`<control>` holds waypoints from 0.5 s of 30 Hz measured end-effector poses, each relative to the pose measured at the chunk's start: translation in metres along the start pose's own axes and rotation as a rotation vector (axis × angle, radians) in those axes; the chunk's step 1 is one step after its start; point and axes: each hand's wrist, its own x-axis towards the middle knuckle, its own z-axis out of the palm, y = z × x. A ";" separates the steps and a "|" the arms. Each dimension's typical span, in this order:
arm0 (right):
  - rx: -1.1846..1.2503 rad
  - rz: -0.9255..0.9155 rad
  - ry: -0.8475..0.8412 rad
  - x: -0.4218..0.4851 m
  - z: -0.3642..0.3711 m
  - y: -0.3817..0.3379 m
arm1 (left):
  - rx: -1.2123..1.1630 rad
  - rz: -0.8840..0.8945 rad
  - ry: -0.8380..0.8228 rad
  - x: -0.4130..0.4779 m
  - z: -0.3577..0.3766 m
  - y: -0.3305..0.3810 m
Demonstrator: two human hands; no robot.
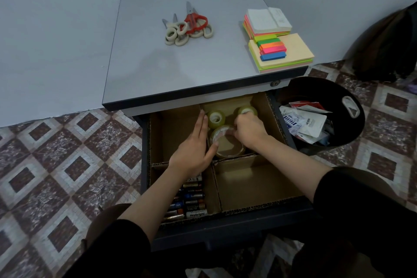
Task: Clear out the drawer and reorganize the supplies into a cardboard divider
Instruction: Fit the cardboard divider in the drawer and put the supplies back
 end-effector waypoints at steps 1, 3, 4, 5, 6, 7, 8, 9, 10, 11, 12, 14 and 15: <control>0.001 0.001 0.003 0.001 0.000 0.000 | 0.003 -0.002 0.000 0.000 0.000 0.000; -0.001 0.004 0.005 0.001 0.000 0.000 | 0.007 -0.007 0.000 0.000 0.000 0.001; -0.007 0.004 0.006 0.000 0.000 0.000 | 0.009 -0.008 -0.001 0.000 0.000 0.001; -0.012 0.003 0.007 0.000 0.000 0.000 | 0.010 -0.007 -0.002 0.000 0.000 0.001; -0.014 0.002 0.009 0.000 0.001 0.000 | 0.011 -0.006 -0.002 0.000 0.000 0.001; -0.014 0.003 0.010 -0.001 0.001 0.001 | 0.012 -0.004 -0.002 0.000 0.000 0.001; -0.012 0.004 0.010 -0.001 0.002 0.001 | 0.014 -0.005 -0.002 0.000 0.000 0.001; -0.008 0.009 0.009 -0.001 0.002 0.001 | 0.016 -0.007 -0.001 0.000 0.000 0.001; 0.000 0.015 0.009 -0.002 0.002 0.001 | 0.018 -0.013 -0.001 0.000 0.000 0.001; 0.014 0.025 0.009 -0.003 0.001 0.001 | 0.018 -0.020 0.000 0.000 0.001 0.001; 0.032 0.033 0.011 -0.004 0.000 0.002 | 0.018 -0.026 0.001 -0.001 0.001 0.001; 0.054 0.033 0.013 -0.008 -0.003 0.002 | 0.025 -0.033 0.003 -0.001 0.002 0.002; 0.051 0.025 0.019 -0.011 -0.005 0.001 | 0.028 -0.033 0.005 -0.001 0.002 0.002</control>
